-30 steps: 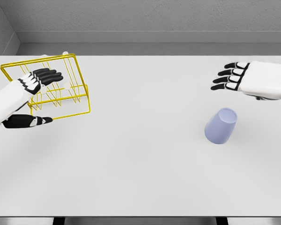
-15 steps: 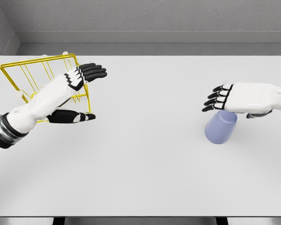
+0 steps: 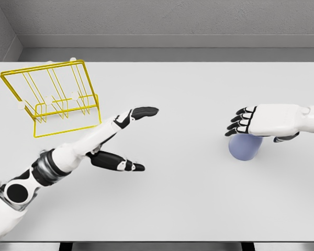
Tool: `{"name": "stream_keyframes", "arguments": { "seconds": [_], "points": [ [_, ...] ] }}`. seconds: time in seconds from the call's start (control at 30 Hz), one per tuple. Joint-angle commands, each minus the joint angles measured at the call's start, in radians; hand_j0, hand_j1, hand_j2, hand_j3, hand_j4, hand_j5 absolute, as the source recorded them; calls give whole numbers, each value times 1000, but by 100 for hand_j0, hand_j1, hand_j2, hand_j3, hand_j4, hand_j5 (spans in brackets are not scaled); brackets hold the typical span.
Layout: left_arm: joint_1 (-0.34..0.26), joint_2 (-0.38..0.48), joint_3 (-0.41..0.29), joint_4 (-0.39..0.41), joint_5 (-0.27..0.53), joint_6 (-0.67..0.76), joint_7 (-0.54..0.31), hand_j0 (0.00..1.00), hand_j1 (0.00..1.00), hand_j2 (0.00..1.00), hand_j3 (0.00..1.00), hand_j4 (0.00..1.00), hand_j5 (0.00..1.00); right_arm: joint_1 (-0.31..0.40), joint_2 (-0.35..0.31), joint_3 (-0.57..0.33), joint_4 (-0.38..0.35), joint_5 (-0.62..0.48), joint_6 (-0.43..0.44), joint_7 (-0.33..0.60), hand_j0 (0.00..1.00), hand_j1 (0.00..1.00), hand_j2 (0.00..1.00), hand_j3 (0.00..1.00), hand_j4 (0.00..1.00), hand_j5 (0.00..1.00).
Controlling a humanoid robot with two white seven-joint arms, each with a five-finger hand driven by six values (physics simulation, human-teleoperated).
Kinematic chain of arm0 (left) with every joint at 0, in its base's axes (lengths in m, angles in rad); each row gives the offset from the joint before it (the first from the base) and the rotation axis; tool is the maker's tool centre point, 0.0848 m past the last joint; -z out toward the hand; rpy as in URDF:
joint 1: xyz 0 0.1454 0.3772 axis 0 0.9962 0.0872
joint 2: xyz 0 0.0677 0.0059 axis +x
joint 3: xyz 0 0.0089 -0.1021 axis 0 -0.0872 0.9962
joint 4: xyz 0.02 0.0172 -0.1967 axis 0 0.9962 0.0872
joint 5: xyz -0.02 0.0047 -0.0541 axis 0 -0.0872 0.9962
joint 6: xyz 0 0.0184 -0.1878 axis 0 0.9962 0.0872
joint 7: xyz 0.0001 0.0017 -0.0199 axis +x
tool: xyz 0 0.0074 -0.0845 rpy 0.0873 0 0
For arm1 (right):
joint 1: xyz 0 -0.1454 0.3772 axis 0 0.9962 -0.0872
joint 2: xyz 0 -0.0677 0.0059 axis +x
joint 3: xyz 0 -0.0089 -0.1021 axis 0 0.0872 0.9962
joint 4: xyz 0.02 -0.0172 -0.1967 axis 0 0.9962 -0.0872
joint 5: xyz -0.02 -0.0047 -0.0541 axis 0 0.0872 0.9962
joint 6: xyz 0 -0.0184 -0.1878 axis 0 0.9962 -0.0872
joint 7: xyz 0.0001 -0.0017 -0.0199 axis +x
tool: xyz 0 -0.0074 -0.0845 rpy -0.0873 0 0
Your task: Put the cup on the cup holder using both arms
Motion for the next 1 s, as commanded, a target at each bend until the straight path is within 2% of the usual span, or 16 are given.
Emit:
{"name": "stream_keyframes", "arguments": {
  "seconds": [0.0, 0.07, 0.17, 0.33, 0.43, 0.5, 0.63, 0.73, 0.83, 0.97],
  "points": [
    [0, 2, -36, 0, 112, 23, -61, 100, 100, 100, 100, 100, 100, 2, 18, 1, 11, 1, 2, 0, 99, 99, 99, 99, 99, 99],
    [0, 13, -65, 0, 149, 89, -61, 100, 100, 100, 100, 100, 100, 0, 34, 1, 26, 9, 2, 0, 99, 99, 99, 99, 99, 99],
    [8, 37, -67, 0, 218, 187, -62, 100, 100, 100, 100, 100, 100, 0, 37, 2, 29, 20, 2, 0, 99, 99, 99, 99, 99, 99],
    [12, 168, -66, -1, 296, 211, -61, 100, 100, 100, 100, 100, 100, 2, 38, 16, 38, 43, 2, 0, 99, 99, 99, 99, 99, 99],
    [15, 197, -64, 0, 301, 210, -62, 100, 100, 100, 100, 100, 100, 3, 37, 18, 37, 47, 2, 1, 97, 97, 97, 97, 97, 97],
    [25, 198, -62, 0, 301, 211, -62, 100, 100, 100, 100, 100, 100, 3, 37, 18, 32, 55, 2, 20, 89, 89, 89, 89, 89, 89],
    [41, 228, -61, 5, 304, 213, -61, 100, 100, 100, 100, 100, 100, 2, 37, 18, 32, 57, 2, 32, 80, 80, 80, 80, 80, 80],
    [51, 244, -59, 22, 316, 214, -61, 100, 100, 100, 100, 100, 100, 2, 37, 18, 32, 57, 2, 34, 76, 76, 76, 76, 76, 76],
    [51, 248, -59, 22, 318, 310, -58, 100, 100, 100, 100, 100, 100, 2, 35, 15, 34, 57, 2, 32, 75, 75, 75, 75, 75, 75],
    [54, 241, -59, 42, 319, 311, -58, 100, 100, 100, 100, 100, 100, 0, 35, 12, 32, 57, 2, 34, 71, 71, 71, 71, 71, 71]
  ]
}}
